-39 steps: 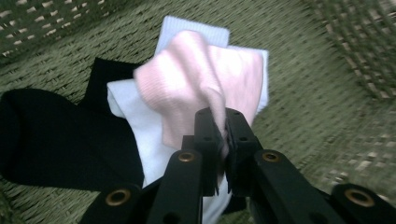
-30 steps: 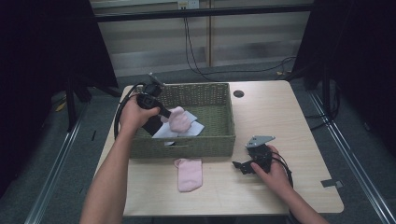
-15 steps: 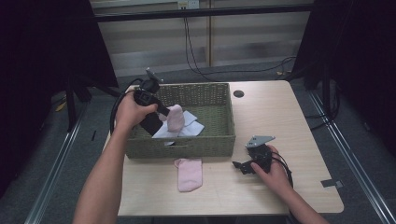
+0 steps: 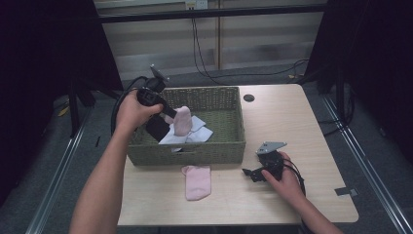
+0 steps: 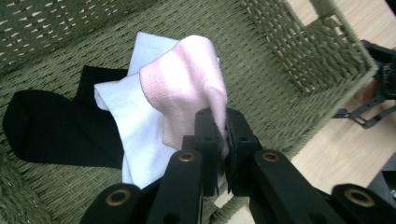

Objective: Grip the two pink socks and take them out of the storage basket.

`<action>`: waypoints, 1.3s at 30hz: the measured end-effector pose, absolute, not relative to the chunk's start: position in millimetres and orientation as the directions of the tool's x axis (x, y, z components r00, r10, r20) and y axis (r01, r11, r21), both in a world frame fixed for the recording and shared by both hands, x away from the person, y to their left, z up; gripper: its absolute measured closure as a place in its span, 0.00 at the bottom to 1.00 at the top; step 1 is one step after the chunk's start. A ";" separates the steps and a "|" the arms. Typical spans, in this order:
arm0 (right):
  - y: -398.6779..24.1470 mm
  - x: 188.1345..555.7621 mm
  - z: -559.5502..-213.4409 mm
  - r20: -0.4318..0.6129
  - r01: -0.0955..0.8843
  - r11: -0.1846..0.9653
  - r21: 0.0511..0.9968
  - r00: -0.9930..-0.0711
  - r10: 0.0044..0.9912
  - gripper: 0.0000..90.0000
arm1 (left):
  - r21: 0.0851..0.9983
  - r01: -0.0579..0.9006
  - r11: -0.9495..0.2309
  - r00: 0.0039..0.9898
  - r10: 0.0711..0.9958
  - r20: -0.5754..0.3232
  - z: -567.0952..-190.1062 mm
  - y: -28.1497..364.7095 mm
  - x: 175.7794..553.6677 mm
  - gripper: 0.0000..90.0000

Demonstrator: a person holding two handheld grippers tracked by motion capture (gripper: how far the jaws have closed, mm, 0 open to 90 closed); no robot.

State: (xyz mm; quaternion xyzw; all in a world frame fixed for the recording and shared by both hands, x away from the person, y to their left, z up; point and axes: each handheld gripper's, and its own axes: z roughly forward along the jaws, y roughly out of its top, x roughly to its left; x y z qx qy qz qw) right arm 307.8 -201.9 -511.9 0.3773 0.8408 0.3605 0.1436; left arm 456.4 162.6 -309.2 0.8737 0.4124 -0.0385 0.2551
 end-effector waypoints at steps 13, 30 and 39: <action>-201.8 307.8 -511.9 0.030 0.531 0.455 0.715 -0.674 0.738 0.11 | 0.435 0.717 -0.544 0.682 0.675 -0.280 -278.3 161.7 445.0 0.95; -201.9 307.9 -511.8 0.029 0.530 0.458 0.714 -0.675 0.737 0.11 | 0.435 0.705 -0.560 0.696 0.663 -0.275 -264.2 160.7 436.0 0.95; -201.8 307.8 -511.8 0.030 0.532 0.457 0.713 -0.674 0.738 0.11 | 0.438 0.699 -0.566 0.703 0.656 -0.275 -259.2 163.0 429.0 0.95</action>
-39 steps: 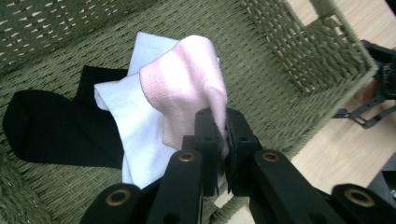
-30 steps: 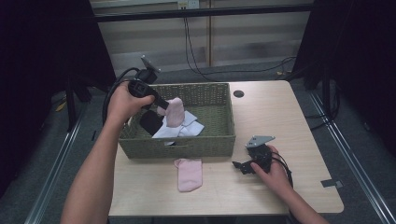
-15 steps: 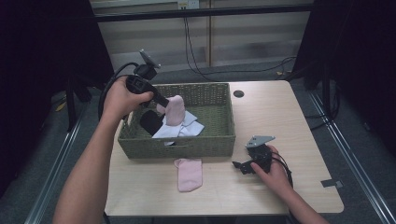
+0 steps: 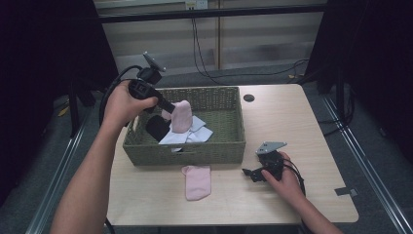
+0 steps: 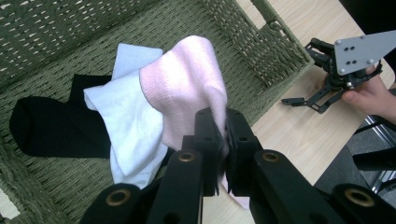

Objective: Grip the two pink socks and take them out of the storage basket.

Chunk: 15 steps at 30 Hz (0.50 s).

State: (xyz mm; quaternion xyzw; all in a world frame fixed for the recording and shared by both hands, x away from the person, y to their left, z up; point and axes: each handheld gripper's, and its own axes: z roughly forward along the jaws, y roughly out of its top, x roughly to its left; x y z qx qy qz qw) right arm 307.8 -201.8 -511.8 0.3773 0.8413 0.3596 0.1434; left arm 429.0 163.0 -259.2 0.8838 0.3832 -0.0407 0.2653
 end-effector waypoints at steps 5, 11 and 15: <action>-201.8 307.9 -511.8 0.029 0.530 0.458 0.714 -0.675 0.737 0.11 | 0.441 0.692 -0.572 0.711 0.647 -0.275 -256.0 163.8 422.2 0.95; -201.8 307.9 -511.8 0.029 0.530 0.458 0.714 -0.675 0.737 0.11 | 0.448 0.680 -0.580 0.724 0.628 -0.286 -252.4 164.4 414.4 0.95; -201.8 307.9 -511.8 0.028 0.531 0.458 0.713 -0.675 0.738 0.11 | 0.458 0.670 -0.584 0.734 0.616 -0.288 -252.3 163.6 409.6 0.95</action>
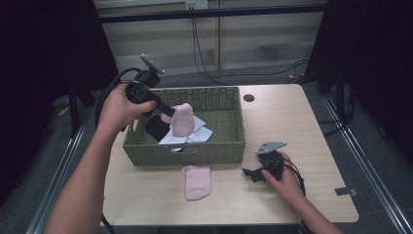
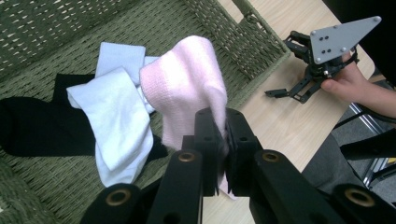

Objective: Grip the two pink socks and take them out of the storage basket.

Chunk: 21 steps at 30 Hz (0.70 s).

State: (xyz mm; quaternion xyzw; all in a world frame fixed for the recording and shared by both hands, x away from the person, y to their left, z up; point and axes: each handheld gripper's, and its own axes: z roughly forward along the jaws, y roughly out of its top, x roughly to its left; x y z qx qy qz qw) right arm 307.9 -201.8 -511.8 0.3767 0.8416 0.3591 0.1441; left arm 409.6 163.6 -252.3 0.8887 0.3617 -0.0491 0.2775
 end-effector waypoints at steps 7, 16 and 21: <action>-201.8 307.9 -511.8 0.028 0.530 0.458 0.714 -0.675 0.737 0.11 | 0.471 0.652 -0.594 0.749 0.599 -0.283 -249.6 161.8 401.8 0.95; -201.8 307.9 -511.8 0.028 0.530 0.458 0.714 -0.675 0.737 0.11 | 0.478 0.624 -0.618 0.773 0.577 -0.264 -245.8 157.4 389.1 0.95; -201.8 307.9 -511.9 0.029 0.530 0.458 0.714 -0.675 0.737 0.11 | 0.487 0.612 -0.623 0.783 0.565 -0.260 -244.5 156.7 383.6 0.95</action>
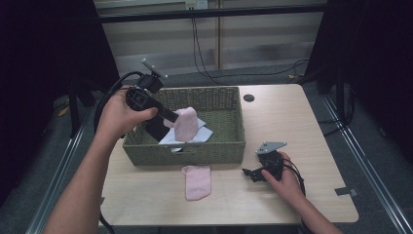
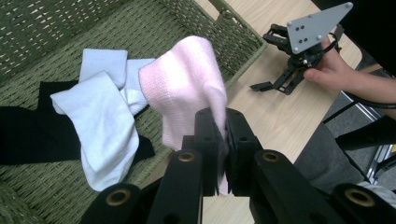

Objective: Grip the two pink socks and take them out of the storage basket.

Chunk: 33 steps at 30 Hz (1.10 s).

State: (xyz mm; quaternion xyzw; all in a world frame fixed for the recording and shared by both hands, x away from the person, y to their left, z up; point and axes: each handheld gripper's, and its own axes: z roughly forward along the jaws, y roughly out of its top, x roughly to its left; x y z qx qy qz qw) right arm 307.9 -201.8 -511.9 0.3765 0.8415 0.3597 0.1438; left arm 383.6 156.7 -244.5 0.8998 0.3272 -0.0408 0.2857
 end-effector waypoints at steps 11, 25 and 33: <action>-201.1 308.2 -512.0 0.027 0.527 0.457 0.717 -0.675 0.737 0.11 | 0.498 0.595 -0.631 0.797 0.543 -0.264 -239.9 156.7 372.0 0.95; -201.1 308.2 -512.1 0.027 0.527 0.457 0.717 -0.675 0.737 0.11 | 0.496 0.580 -0.646 0.811 0.513 -0.281 -250.9 154.3 360.3 0.94; -201.1 308.2 -512.2 0.026 0.526 0.457 0.717 -0.676 0.737 0.11 | 0.502 0.538 -0.677 0.842 0.465 -0.275 -271.6 147.2 354.8 0.81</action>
